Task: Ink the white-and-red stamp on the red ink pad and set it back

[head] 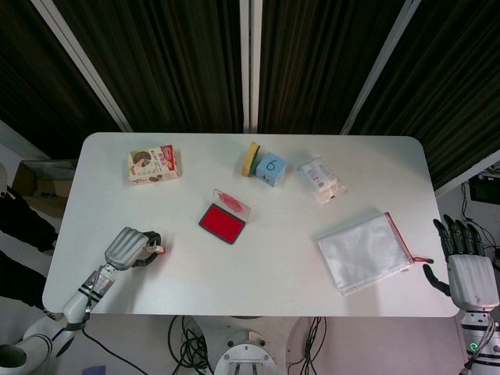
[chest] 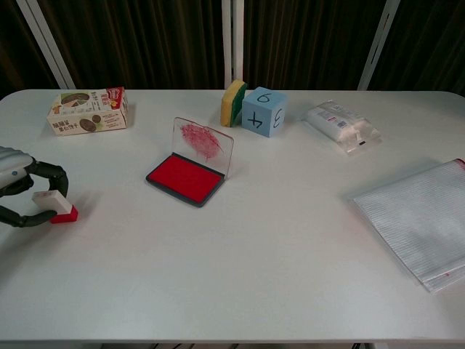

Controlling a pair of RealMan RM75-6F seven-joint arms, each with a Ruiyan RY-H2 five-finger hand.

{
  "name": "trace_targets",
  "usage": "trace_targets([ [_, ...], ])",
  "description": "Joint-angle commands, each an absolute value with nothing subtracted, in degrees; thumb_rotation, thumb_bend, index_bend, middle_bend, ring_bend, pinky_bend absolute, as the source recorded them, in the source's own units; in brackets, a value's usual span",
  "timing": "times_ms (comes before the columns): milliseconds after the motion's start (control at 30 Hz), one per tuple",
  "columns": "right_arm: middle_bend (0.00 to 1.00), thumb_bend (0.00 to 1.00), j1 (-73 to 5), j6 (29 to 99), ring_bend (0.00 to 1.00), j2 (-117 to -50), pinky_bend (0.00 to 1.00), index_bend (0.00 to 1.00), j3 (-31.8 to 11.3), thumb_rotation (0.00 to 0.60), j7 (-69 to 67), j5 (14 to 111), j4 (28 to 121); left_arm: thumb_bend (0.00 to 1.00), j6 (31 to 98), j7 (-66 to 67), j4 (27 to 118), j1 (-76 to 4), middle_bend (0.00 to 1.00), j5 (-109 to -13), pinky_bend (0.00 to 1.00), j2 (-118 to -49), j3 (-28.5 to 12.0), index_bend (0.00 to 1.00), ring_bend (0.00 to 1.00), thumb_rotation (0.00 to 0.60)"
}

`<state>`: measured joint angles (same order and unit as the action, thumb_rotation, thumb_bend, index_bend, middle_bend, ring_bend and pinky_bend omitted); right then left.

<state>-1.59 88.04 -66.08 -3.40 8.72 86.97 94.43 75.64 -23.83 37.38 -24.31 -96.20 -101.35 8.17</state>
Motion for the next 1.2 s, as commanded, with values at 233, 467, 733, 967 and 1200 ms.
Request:
trace_targets([
  [233,0.0,0.2,-1.5,87.9,0.0,-66.2,0.0,0.0,-3.4,0.6,8.7,86.7,94.4,0.45,75.2,-24.0,37.0,-24.4,0.62,-96.6,1.0,-101.6,8.2,0.58,0.98,0.6],
  [467,0.0,0.2,-1.5,87.8,0.0,-66.2,0.0,0.0,-3.4,0.6,8.7,86.4,94.3,0.44,75.2,-23.7,37.2,-24.5,0.58,-96.8,1.0,-101.3,8.1,0.52,0.98,0.6],
  [733,0.0,0.2,-1.6,87.2,0.0,-66.1,0.0,0.0,-3.5,0.6,8.8,85.7,94.5,0.41,74.6,-23.8,37.7,-24.4,0.53,-96.8,1.0,-100.9,8.3,0.43,0.97,0.6],
  [967,0.0,0.21,-1.6,87.2,0.0,-66.2,0.0,0.0,-3.5,0.6,8.9,85.6,94.5,0.36,74.8,-23.3,37.8,-24.5,0.49,-97.2,1.0,-100.7,8.4,0.37,0.97,0.6],
  [1200,0.0,0.21,-1.5,87.4,0.0,-66.1,0.0,0.0,-3.5,0.6,8.8,85.6,94.5,0.33,75.2,-23.1,38.4,-24.5,0.43,-97.5,1.0,-100.4,8.4,0.33,0.97,0.6],
])
